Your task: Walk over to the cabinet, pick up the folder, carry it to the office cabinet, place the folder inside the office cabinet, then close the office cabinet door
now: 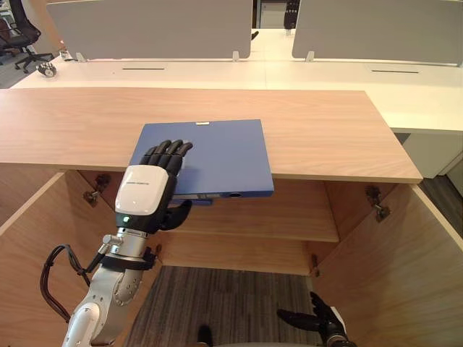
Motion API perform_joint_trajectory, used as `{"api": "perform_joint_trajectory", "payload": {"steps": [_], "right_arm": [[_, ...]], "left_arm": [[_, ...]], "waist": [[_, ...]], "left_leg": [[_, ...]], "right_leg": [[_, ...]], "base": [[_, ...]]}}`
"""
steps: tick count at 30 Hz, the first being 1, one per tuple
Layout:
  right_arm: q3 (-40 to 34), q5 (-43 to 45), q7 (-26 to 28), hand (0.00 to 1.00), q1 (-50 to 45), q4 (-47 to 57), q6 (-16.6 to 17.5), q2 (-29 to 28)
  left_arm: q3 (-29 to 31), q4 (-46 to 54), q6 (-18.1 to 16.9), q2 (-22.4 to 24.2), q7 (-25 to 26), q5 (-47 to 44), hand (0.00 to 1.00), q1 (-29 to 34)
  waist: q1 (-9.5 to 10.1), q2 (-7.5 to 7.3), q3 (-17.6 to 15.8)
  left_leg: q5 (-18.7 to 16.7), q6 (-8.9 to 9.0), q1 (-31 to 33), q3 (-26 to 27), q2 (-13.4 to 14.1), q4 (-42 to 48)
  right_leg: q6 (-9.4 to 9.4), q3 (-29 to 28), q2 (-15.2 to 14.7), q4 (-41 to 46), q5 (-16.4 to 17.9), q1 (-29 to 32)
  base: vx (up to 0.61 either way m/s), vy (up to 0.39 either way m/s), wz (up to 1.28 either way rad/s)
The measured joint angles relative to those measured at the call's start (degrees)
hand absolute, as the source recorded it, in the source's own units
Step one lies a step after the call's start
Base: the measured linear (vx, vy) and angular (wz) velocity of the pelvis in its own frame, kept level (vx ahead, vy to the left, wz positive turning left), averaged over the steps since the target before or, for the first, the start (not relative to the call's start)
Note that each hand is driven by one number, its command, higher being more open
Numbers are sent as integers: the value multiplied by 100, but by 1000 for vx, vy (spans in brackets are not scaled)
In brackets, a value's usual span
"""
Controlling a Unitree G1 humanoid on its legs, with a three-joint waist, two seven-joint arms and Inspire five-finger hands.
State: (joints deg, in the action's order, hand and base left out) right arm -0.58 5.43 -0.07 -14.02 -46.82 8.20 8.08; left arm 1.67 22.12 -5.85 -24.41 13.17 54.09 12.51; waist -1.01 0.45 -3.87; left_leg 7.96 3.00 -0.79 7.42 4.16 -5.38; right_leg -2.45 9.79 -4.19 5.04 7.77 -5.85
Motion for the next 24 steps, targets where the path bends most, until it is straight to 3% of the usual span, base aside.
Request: {"api": "perform_joint_trajectory", "payload": {"steps": [9, 13, 16, 21, 24], "right_arm": [[-89, 6, 9, 100, -19, 364, -39, -78], [-130, 18, -17, 100, -132, 1419, -34, -199], [-35, 183, 13, 100, -247, 2366, 47, -340], [317, 469, 122, 100, -267, 4127, 88, -513], [338, 689, 183, 100, -275, 5237, 218, -524]], "left_arm": [[317, 422, -241, 137, 193, -134, 0, -115], [303, 763, -312, 315, 118, -389, 0, -25], [115, 1239, -525, 591, -25, -1166, 0, 199], [-430, 1678, -1169, 894, -376, -3430, 0, 467], [-448, 1724, -1201, 1001, -560, -4596, 0, 527]], "waist": [[-22, -45, 30], [-68, -49, 27], [-71, -82, 7], [-120, -118, -19], [-148, -136, -82]], "left_leg": [[-17, 21, -3, 57, 17, 1], [-19, 18, 8, 93, 18, 1], [-29, 4, 18, 142, 14, 1], [-53, -6, 11, 316, 21, 9], [-62, -6, -9, 380, 24, 29]], "right_leg": [[0, -45, 16, -35, -30, 11], [-3, -78, 17, -108, -92, 13], [-12, -137, 14, -154, -129, 37], [-23, -306, 9, -169, -182, 116], [-29, -365, 9, -207, -223, 114]], "base": [[-3, -8, -3], [-24, 2, -5], [-25, 11, -10], [-14, 10, -16], [0, 7, -13]]}}
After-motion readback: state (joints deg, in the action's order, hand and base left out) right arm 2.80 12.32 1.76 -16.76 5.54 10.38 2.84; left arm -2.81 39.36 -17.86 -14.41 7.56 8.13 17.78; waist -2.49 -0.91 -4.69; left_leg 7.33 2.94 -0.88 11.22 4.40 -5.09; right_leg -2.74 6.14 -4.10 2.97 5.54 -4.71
